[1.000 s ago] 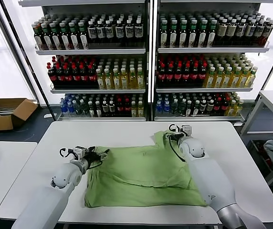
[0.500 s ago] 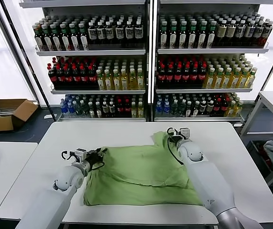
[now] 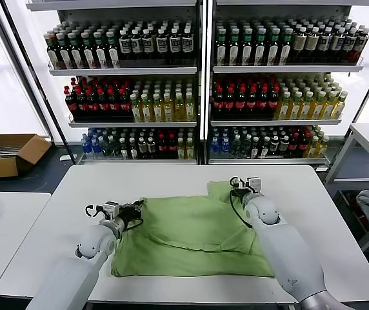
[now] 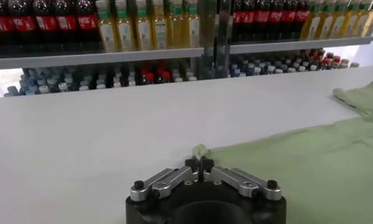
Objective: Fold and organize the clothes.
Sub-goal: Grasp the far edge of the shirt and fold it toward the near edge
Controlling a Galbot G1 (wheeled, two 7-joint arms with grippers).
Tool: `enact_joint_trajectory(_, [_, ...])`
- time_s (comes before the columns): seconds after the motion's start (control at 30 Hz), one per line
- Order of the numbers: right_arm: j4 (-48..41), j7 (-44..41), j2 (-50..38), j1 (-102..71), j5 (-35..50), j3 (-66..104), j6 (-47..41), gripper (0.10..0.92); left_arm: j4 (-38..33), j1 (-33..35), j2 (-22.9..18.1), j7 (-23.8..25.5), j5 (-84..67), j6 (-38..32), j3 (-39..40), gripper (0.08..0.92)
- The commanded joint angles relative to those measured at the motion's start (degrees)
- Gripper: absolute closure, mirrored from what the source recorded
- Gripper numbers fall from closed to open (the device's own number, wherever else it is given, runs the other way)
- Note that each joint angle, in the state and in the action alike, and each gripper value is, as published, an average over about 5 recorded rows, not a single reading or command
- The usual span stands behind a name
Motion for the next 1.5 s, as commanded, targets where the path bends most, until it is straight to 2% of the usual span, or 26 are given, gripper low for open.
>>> enact_joint_trajectory(0.03, [6.8,0.0,-0.5,-0.8,1.0,2.4,0.6,0.919,-6.0,-0.1,-0.2,-0.2,4.0,-5.8,-1.6,0.909])
enact_joint_trajectory(0.43, [21.7,1.5,-1.2,-8.0,0.8,5.0,0.7,0.919,-12.9,3.3,1.0,-0.5,4.6,-8.1,-3.9,0.91])
enact_joint_trajectory(0.9, [38.5,5.5,2.8,-33.8,-5.0,14.3,0.8,0.919,-19.0,16.8,1.8,0.8,8.2,-9.1,-6.8,0.91])
enact_joint_trajectory(1.5, [50.1,7.5,2.7,-50.2,-7.7,20.0,1.0,0.919,-23.2,24.7,1.7,1.2,10.5,-9.4,-9.2,0.91])
